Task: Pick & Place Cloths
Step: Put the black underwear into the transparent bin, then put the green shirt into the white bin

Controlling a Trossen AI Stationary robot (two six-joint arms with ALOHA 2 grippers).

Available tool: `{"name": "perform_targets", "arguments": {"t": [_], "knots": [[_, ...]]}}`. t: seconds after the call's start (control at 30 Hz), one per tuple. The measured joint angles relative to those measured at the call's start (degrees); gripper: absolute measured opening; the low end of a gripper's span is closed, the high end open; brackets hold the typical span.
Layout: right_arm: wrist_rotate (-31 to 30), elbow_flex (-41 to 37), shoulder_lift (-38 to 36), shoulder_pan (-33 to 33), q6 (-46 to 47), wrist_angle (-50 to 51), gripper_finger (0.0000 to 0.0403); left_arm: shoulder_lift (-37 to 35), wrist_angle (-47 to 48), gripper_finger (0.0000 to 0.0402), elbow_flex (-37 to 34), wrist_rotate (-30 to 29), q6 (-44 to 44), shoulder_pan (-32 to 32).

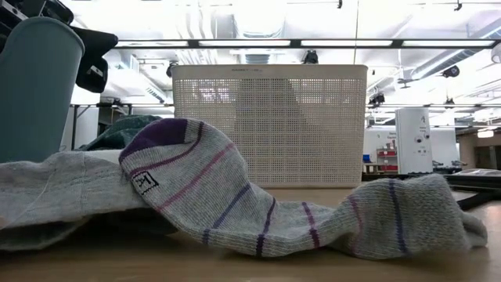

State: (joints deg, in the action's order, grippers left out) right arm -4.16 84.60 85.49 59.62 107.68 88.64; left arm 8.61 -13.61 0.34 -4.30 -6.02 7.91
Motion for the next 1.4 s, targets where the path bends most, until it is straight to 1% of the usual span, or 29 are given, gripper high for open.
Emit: {"name": "perform_targets", "arguments": {"t": [0.23, 0.4, 0.5, 0.63, 0.73, 0.83, 0.9, 0.97, 1.1, 1.13, 1.17, 1.3, 1.4], "knots": [[-0.18, -4.26, -0.23, -1.3, -1.21, -6.85, 0.0013, 0.01, 0.02, 0.0018, 0.0, 0.0, 0.0, 0.01], [-0.49, -8.01, -0.2, -1.41, 1.69, -7.25, 0.0013, 0.01, 0.02, 0.0017, 0.0, -0.01, 0.0, 0.01], [0.17, -10.61, -0.17, -1.41, 1.69, -7.21, 0.0024, 0.01, 0.0, 0.0018, 0.0, 0.0, 0.0, 0.0], [0.19, -11.74, -0.15, -1.69, 1.26, -8.11, 0.0065, 0.01, 0.01, 0.0017, 0.0, 0.0, -0.01, -0.01], [0.1, -11.71, -0.15, -1.98, 0.4, -9.4, 0.0107, 0.01, 0.02, 0.0017, 0.0, -0.01, 0.0, 0.0], [-1.24, -10.59, -0.13, -2.29, -0.16, -9.52, 0.0151, -0.01, 0.02, 0.0018, 0.0, 0.01, 0.0, -0.01], [-3.26, -9.5, -0.24, -2.59, -1.25, -8.95, 0.0179, 0.01, 0.01, 0.0018, 0.0, -0.01, 0.0, -0.01], [-7.69, -8.07, -0.56, -2.94, -3.28, -8.32, 0.02, 0.0, 0.0, 0.0017, 0.0, 0.0, 0.0, -0.01], [-23.37, -5.39, -0.85, -4.12, -8.72, -8.22, 0.0222, 0.01, 0.02, 0.0017, 0.0, -0.01, 0.0, -0.01], [-26.24, -5.13, -0.94, -4.81, -10.07, -8.23, 0.0224, 0.0, 0.0, 0.0018, 0.0, 0.01, 0.0, 0.0], [-27.75, -5.05, -1.21, -5.85, -11.58, -8.26, 0.0224, 0.0, 0.0, 0.0018, 0.0, 0.0, -0.01, 0.0], [-28.89, -6.37, -3.16, -11.29, -20.71, -8.32, 0.0209, 0.0, 0.0, 0.0017, 0.0, 0.0, -0.01, -0.01], [-30.54, -7.82, -4.7, -15.66, -31.17, -12.58, 0.0174, 0.01, 0.02, 0.0016, 0.0, 0.01, 0.0, 0.0]]}}
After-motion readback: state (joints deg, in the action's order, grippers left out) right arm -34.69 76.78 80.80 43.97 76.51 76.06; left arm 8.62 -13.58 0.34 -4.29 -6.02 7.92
